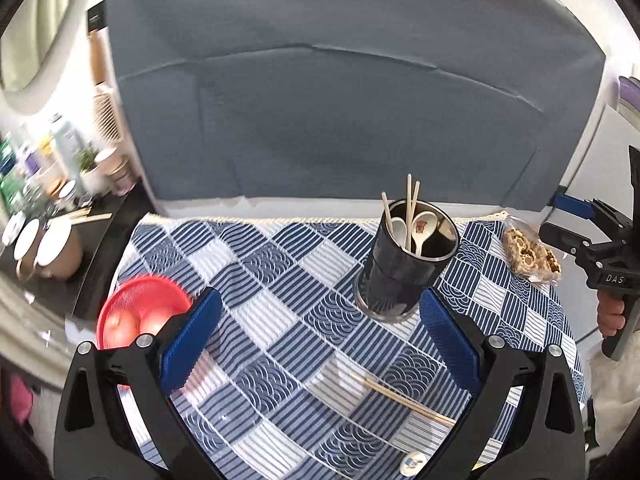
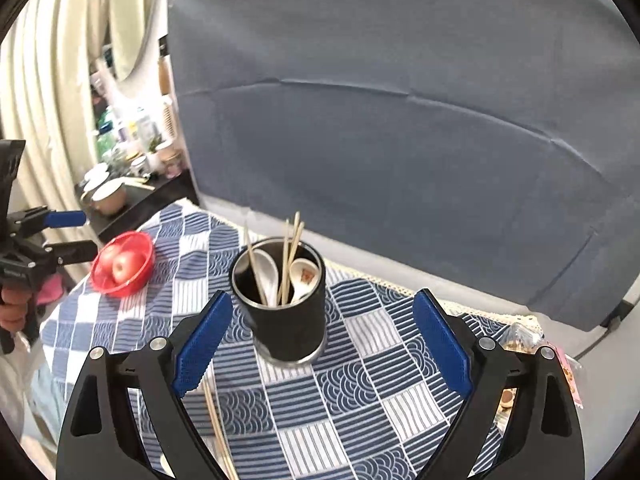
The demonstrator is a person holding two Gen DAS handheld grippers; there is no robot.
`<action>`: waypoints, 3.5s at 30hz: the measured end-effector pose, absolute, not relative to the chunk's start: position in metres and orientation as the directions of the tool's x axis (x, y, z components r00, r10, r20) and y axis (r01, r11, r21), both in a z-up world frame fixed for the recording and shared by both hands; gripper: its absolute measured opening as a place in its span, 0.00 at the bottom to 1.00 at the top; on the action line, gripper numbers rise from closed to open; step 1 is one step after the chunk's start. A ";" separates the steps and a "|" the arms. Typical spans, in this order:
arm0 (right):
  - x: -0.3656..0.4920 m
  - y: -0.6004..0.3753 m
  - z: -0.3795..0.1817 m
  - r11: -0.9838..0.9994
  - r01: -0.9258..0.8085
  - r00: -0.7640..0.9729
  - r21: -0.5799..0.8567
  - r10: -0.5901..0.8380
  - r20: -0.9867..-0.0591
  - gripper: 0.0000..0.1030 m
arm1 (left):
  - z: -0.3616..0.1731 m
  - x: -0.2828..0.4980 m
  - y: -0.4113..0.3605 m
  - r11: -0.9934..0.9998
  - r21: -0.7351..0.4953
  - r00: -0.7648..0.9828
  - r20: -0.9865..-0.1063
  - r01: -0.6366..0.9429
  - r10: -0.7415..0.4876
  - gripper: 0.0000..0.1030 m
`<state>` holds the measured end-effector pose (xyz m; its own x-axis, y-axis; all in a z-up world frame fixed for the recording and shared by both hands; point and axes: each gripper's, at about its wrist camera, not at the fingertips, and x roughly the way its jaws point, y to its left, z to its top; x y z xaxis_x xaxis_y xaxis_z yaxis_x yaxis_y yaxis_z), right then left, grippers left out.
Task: Organize utensils
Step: 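Withdraw both open tools back toward the loose chopsticks, then grasp a wooden chopstick with the right tool while the left tool grasps another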
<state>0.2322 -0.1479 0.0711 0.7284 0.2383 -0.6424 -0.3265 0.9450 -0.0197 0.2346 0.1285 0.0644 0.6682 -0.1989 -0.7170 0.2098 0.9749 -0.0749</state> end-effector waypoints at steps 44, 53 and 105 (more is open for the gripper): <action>0.159 -0.143 -0.088 0.762 -0.647 0.384 0.012 0.339 -0.859 0.85 | -0.067 0.151 0.093 0.996 -0.079 0.447 -0.893 -0.036 -0.055 0.94; 0.148 -0.131 -0.129 0.690 -0.721 0.250 0.064 0.345 -0.905 0.85 | -0.089 0.167 0.092 0.997 -0.064 0.389 -0.920 -0.032 -0.046 0.94; 0.190 -0.201 -0.140 0.833 -0.498 0.165 0.240 0.363 -0.917 0.05 | -0.158 0.227 0.020 0.996 -0.008 0.135 -0.991 -0.085 0.003 0.45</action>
<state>0.1896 -0.2008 -0.1399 0.1655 0.3626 -0.9171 -0.4982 0.8333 0.2396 0.2270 0.0203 -0.1584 0.1348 0.0033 -0.9909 -0.0846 0.9964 -0.0082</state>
